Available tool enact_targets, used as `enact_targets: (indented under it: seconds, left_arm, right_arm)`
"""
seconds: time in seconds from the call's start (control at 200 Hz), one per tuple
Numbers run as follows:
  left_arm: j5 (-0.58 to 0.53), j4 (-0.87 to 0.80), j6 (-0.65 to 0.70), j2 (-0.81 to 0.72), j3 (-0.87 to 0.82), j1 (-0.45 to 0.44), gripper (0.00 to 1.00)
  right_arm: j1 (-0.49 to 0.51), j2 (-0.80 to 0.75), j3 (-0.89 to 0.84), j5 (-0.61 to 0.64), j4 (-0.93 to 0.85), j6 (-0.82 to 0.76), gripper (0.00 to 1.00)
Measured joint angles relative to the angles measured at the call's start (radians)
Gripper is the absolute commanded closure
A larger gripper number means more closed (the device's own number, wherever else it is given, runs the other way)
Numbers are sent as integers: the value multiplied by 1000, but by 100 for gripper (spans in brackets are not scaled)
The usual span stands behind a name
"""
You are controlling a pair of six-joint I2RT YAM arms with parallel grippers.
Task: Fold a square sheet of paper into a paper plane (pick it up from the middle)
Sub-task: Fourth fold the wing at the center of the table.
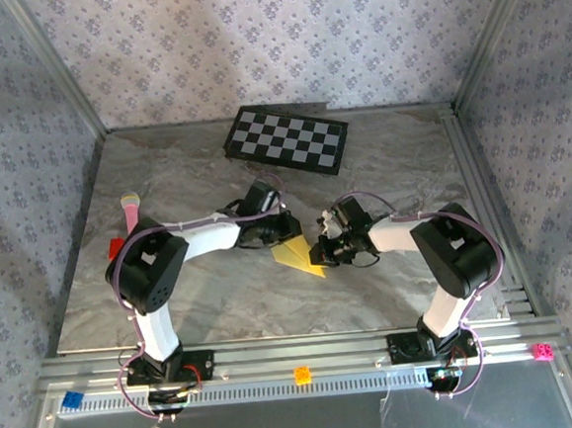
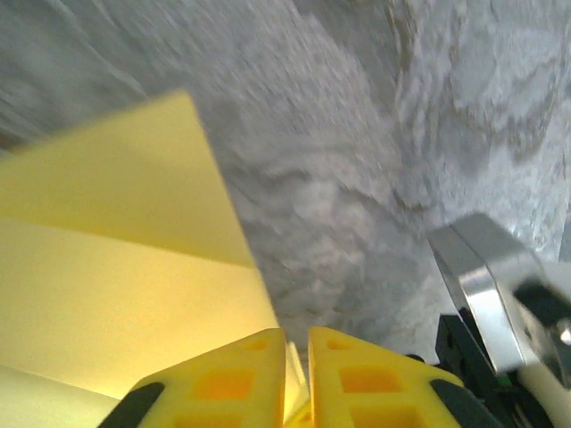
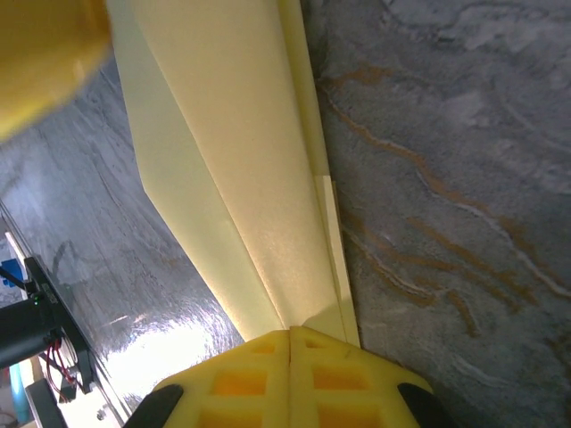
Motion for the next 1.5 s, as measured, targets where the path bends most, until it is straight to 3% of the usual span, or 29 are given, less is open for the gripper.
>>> enact_targets:
  seconds: [0.18, 0.535, 1.189, 1.504]
  left_arm:
    - [-5, 53, -36, 25, -39, -38, 89]
    - [76, 212, -44, 44, -146, 40, 86]
    - [72, 77, 19, 58, -72, 251, 85]
    - [40, 7, 36, 21, -54, 269, 83]
  right_arm:
    - [0, -2, -8, 0, 14, 12, 100]
    - [0, -2, -16, 3, 37, 16, 100]
    - [0, -2, -24, 2, 58, 19, 100]
    - [0, -3, -28, 0, 65, 20, 100]
